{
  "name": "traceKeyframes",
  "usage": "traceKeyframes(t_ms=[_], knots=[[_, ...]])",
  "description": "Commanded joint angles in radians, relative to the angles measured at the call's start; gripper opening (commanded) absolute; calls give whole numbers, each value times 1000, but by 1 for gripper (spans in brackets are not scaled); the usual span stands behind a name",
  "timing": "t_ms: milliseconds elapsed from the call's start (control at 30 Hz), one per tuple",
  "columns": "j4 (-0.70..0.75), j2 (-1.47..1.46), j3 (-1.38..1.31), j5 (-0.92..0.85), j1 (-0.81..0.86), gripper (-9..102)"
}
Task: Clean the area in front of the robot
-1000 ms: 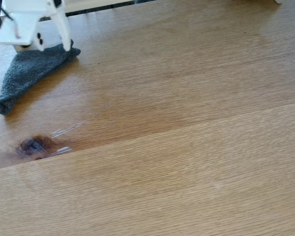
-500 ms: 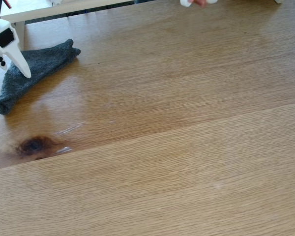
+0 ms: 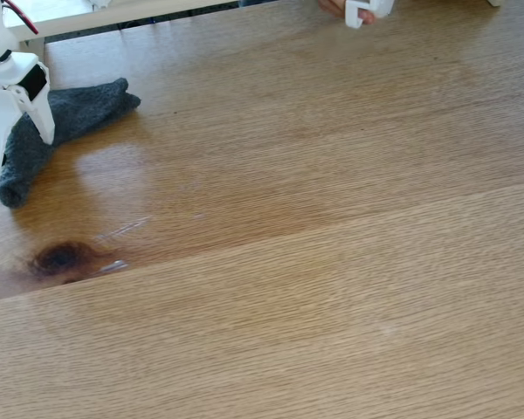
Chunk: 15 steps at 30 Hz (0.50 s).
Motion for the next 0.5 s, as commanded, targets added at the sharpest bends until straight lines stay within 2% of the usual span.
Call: traceKeyframes(t_ms=[0, 133, 300, 467], knots=[[43, 77, -28, 57, -17, 0], [201, 293, -28, 152, -170, 0], [357, 515, -31, 299, -479, 0], [385, 574, -28, 426, -792, 0]])
